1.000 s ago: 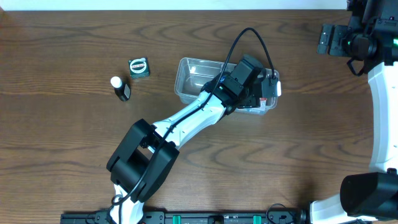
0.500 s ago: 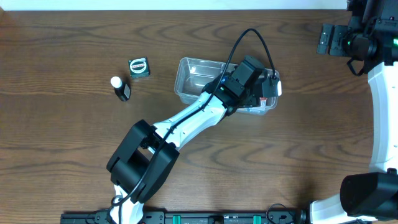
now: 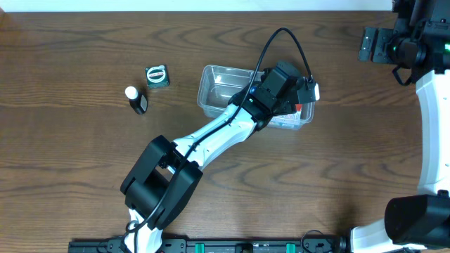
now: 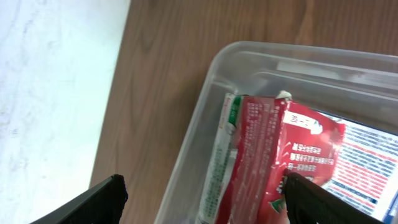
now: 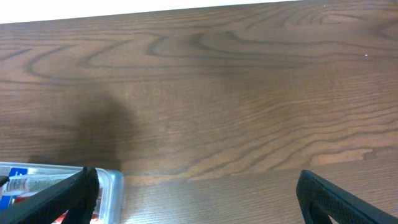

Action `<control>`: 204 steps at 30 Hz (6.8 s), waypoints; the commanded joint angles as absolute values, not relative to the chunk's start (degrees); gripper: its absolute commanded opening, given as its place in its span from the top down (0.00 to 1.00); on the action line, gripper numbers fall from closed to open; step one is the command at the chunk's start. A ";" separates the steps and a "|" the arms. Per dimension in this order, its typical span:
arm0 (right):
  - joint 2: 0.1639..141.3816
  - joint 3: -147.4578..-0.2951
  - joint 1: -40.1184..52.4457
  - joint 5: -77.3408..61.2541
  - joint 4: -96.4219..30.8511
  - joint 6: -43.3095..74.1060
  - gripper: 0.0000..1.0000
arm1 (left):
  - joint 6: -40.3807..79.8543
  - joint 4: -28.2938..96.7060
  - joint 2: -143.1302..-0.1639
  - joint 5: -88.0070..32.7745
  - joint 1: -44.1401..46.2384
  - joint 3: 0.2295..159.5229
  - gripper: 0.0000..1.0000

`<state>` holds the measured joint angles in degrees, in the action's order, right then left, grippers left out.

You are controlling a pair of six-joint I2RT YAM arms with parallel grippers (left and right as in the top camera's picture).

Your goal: Pack container

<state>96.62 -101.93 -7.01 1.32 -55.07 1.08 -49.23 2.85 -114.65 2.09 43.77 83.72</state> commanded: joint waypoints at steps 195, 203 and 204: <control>96.75 -102.19 -7.22 1.72 -55.11 1.87 0.01 | 13.96 68.29 -116.33 -5.54 27.24 110.48 0.33; 96.75 -102.19 -7.22 1.69 -55.11 1.89 0.01 | 7.94 67.96 -108.64 -5.15 23.70 114.32 0.11; 96.75 -102.19 -7.22 1.69 -55.11 1.89 0.01 | 7.64 67.96 -107.98 -4.62 22.52 114.32 0.10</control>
